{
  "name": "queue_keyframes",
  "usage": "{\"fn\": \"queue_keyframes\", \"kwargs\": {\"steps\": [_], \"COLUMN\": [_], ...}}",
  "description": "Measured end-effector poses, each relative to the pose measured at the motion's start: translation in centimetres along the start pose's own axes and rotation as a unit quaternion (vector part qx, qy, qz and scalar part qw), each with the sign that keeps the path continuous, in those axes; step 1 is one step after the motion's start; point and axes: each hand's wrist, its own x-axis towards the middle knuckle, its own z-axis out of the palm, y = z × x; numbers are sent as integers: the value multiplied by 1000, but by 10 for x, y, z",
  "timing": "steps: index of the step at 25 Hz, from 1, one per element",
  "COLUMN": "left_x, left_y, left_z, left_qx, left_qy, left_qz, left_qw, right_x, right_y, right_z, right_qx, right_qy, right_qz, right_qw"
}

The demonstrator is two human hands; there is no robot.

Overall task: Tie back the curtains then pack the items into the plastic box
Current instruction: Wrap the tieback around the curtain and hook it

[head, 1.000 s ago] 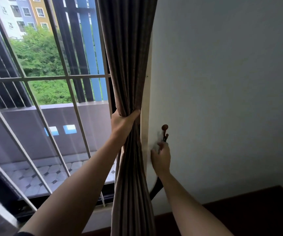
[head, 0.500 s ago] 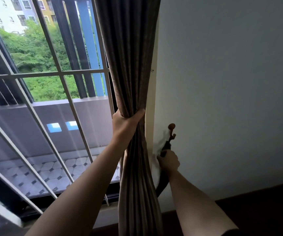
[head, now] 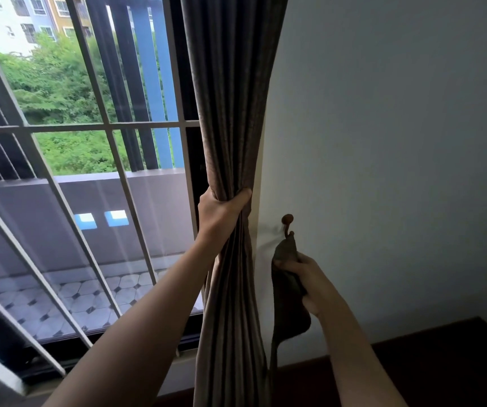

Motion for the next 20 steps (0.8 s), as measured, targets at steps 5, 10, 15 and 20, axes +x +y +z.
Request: {"fn": "queue_keyframes", "kwargs": {"steps": [5,10,15,20], "left_x": [-4,-4,1,5], "left_y": [-1,1,6,12], "left_z": [11,12,5,1], "left_qx": [6,22,45,60], "left_qy": [-20,-24,-74,-95], "left_qz": [-9,-28,-48,-62], "left_qw": [1000,999,995,992], "right_x": [-29,-29,-16,-6], "right_y": [-30,-23,-17,-9], "right_z": [30,57,70,81], "right_qx": [-89,-193,-149,-149], "right_qy": [-34,-35,-16,66], "right_qz": [-83,-118,-78,-164], "right_qw": [992,973,986,973]}}
